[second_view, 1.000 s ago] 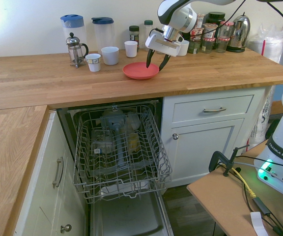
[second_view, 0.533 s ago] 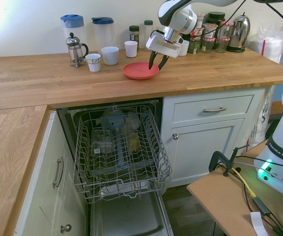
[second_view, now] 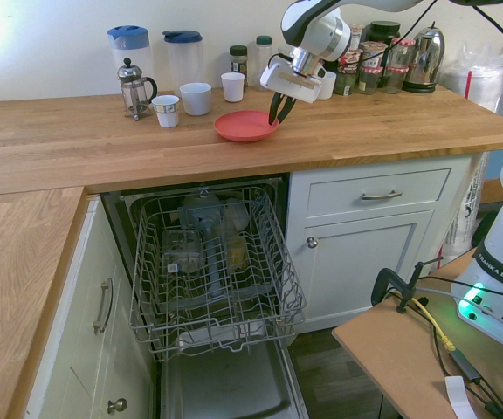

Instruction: Put the plate in the dishwasher

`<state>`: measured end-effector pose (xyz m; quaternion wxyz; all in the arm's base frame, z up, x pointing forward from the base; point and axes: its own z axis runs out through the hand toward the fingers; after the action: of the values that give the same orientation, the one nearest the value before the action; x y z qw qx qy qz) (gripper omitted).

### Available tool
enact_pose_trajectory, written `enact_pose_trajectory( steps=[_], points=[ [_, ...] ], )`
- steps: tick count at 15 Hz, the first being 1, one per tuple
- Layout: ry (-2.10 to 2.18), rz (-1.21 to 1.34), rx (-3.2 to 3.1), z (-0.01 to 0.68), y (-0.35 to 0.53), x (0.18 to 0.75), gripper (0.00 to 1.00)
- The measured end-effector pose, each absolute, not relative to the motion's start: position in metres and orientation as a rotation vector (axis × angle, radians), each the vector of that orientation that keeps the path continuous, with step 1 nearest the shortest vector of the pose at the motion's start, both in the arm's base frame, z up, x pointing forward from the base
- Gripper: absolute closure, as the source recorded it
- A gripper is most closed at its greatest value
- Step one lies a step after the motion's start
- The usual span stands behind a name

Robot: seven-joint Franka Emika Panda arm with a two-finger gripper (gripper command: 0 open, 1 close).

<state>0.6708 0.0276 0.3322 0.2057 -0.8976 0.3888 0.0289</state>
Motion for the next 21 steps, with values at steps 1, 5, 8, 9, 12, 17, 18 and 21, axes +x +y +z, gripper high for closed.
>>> enact_pose_trajectory(
  steps=[1,5,8,9,12,17,18,21],
  points=[
    [1.078,0.082,-2.504,0.331,0.027,0.67,1.0],
    [1.016,0.065,-2.522,0.332,0.027,0.67,1.0],
    [0.941,-0.003,-2.539,0.357,0.025,0.669,1.0],
    [0.914,-0.033,-2.552,0.372,0.025,0.668,1.0],
    [0.809,-0.136,-2.632,0.423,0.043,0.66,1.0],
    [0.62,-0.441,-2.884,0.513,0.147,0.628,1.0],
    [0.567,-0.502,-2.931,0.527,0.176,0.618,1.0],
    [0.371,-0.637,-3.064,0.55,0.257,0.587,1.0]
  ],
)
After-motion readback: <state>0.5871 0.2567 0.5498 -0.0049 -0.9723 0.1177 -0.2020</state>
